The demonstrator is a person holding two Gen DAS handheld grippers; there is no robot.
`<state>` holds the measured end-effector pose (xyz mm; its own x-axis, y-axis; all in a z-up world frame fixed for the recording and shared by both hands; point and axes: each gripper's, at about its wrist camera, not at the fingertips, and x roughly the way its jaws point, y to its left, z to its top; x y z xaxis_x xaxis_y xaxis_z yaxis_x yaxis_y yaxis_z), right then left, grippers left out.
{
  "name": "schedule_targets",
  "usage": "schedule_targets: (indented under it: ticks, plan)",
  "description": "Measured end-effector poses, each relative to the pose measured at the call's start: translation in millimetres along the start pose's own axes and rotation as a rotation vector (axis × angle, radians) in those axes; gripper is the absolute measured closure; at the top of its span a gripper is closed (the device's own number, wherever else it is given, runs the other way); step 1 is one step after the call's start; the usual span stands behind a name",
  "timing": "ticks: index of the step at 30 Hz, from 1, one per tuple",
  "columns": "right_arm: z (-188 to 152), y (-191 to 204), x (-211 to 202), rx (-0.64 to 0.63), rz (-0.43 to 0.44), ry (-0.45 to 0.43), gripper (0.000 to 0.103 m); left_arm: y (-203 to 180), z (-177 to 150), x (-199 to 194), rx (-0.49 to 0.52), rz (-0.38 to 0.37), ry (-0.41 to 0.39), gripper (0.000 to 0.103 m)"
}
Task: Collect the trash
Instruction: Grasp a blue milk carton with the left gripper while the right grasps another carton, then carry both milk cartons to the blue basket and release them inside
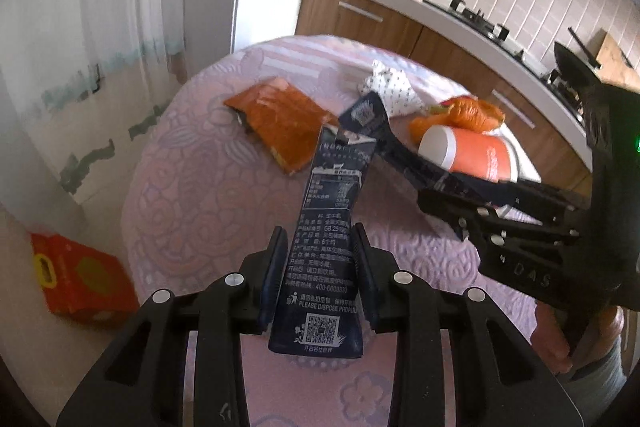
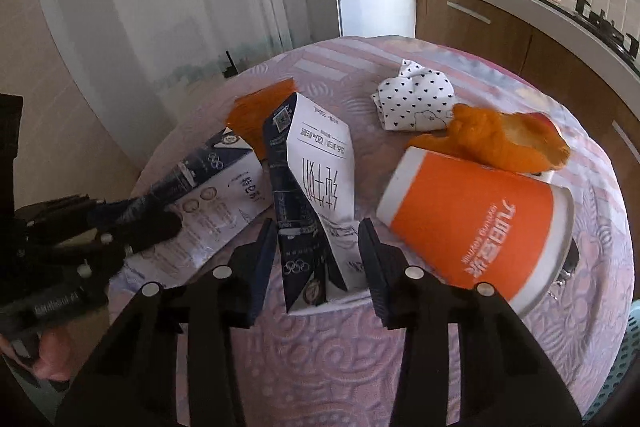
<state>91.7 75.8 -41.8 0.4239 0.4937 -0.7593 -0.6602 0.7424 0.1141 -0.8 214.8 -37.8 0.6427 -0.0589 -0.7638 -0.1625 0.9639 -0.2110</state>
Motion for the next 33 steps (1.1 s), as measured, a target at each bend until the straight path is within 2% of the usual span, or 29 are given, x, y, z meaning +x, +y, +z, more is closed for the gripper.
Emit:
schedule_targets:
  ticks: [4,12,14,22,27,29,33]
  plan:
    - [6,-3,12,0.013,-0.011,0.014,0.064,-6,1,5,0.021,0.046,0.008,0.071]
    - [8,-13,27,0.054,-0.006,0.025,0.064,-8,6,22,0.026,0.077,0.035,0.071]
    - [7,-13,27,0.052,-0.018,0.024,0.073,-8,4,22,0.019,0.076,0.028,0.072]
    - [0,-28,-21,0.134,0.056,-0.072,0.076,-22,10,-10,0.033,0.009,-0.072,0.073]
    - [-9,-39,-67,0.147,0.069,-0.146,0.076,-58,19,-31,0.080,-0.046,-0.143,0.073]
    - [-12,-43,-77,0.148,0.074,-0.143,0.076,-70,22,-33,0.092,-0.061,-0.155,0.073]
    - [-31,-47,-81,0.153,0.150,-0.071,0.076,-88,19,-33,0.111,-0.089,-0.151,0.073]
